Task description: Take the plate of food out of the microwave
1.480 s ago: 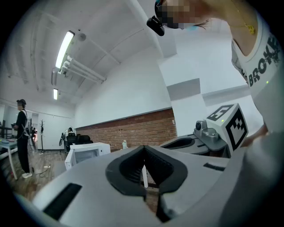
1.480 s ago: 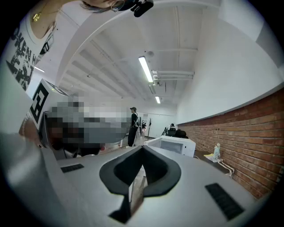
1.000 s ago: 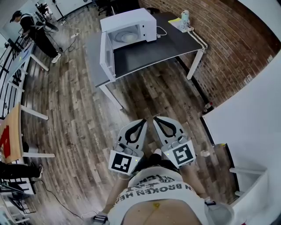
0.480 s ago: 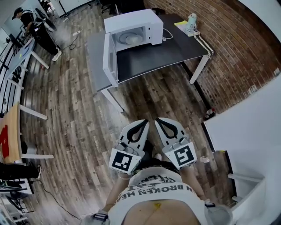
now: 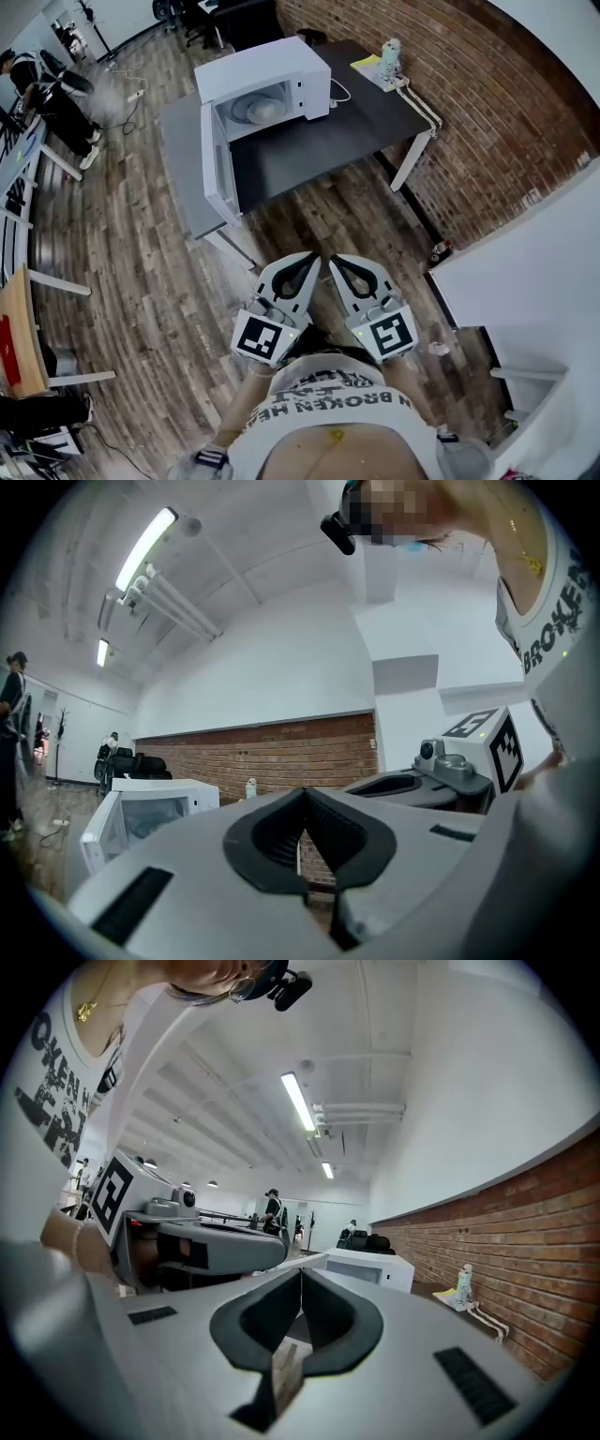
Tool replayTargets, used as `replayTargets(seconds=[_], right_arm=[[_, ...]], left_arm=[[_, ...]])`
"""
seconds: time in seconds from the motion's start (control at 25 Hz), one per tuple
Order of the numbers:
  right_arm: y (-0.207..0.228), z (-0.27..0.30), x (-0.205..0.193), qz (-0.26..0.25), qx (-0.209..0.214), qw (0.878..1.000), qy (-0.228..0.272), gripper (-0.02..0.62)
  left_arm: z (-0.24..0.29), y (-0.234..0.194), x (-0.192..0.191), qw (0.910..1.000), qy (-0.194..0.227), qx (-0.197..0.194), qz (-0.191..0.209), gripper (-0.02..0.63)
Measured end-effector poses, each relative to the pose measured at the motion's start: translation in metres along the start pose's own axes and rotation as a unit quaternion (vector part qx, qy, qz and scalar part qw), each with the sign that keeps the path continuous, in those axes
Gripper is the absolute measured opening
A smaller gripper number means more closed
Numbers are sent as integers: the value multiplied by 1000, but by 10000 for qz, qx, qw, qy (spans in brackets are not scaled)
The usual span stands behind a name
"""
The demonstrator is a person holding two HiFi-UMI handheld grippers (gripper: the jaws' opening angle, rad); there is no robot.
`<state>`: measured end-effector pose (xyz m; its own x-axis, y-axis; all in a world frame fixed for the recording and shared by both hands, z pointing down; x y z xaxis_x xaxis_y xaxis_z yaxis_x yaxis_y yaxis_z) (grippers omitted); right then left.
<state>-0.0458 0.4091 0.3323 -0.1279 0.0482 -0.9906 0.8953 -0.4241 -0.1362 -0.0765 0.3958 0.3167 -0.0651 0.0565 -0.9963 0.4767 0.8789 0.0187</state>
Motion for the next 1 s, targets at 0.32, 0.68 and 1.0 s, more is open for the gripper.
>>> replayTargets(seconds=[0.32, 0.68, 1.0], right_arm=[[3, 46, -2, -45, 54, 10000, -34, 9], [-15, 76, -4, -31, 174, 9998, -67, 9], [-13, 96, -9, 30, 346, 9993, -109, 9]], left_arm=[[3, -41, -6, 9999, -21, -22, -135, 8], [-16, -66, -10, 9994, -100, 123, -310, 6], [-15, -85, -18, 9990, -199, 236, -330, 8]])
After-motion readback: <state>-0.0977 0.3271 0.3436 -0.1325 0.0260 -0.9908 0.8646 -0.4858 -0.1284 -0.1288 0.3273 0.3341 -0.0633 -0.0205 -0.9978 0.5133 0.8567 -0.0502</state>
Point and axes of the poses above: the fingertips, and each gripper's own axes: z forward along the fingers, y to its right, x out of its top, the point moved 1 cm from there along -z, backward along the fingers, and after that the axes turned 2 degrees about y, right-handed, at the moved point
